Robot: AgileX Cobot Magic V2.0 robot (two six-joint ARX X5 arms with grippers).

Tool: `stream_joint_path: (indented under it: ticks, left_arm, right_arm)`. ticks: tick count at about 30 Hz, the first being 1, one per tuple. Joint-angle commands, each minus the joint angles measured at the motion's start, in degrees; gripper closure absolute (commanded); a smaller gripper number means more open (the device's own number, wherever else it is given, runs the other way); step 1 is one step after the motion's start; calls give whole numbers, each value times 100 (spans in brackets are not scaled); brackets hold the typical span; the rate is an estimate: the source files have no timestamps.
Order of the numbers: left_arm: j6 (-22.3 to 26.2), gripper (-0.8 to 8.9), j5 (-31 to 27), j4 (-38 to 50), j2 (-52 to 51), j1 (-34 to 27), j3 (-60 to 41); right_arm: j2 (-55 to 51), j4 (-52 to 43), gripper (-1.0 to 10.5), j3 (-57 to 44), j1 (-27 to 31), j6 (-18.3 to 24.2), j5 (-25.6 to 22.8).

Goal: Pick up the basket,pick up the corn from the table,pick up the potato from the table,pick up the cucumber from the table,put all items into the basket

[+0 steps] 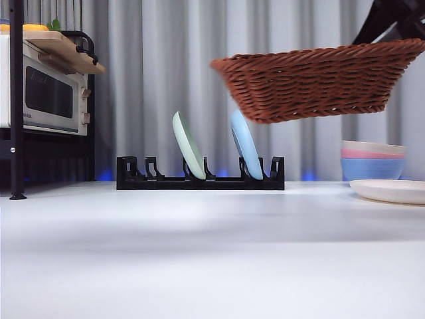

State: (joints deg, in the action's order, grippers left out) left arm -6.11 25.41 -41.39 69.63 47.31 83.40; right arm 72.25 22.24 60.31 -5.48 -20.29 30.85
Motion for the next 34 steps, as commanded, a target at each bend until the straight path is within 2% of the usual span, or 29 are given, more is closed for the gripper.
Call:
stream_joint_path:
  ticks: [1,5,9,14,23,25,27,28,29,34]
  left_arm:
    - [-514,822,-1064,719,184,-2,164]
    - [-531,822,-2175,1095,522,-4,354]
    - [-507,822,-2741,1134,1029,-22,455]
    - [-225,822,-3438,1202,1725,-52,599]
    - [90,804,-3587,942,2409,-55,678]
    - [144,694,-3587,870,2415,-59,678]
    - [144,433,-3585,848,2415,-59,678]
    - [146,337,-3578,852,2415,-57,678]
    - [144,287,-3578,852,2415,-59,678]
    - [125,282,-3563,859,2398,-57,699]
  right_arm:
    - [-57,-31,959,72,-299,46,26]
    - [-57,-22,959,72,-675,46,24]
    - [-57,2,959,72,-973,44,-20]
    - [-57,57,959,72,-1298,52,-466]
    - [-57,105,959,72,-1416,70,-529]
    - [-57,120,959,72,-1416,68,-529]
    - [-57,149,959,72,-1416,68,-529]
    - [-57,166,959,72,-1416,68,-529]
    - [-57,181,959,72,-1416,68,-529]
    - [-57,227,959,72,-1416,72,-531]
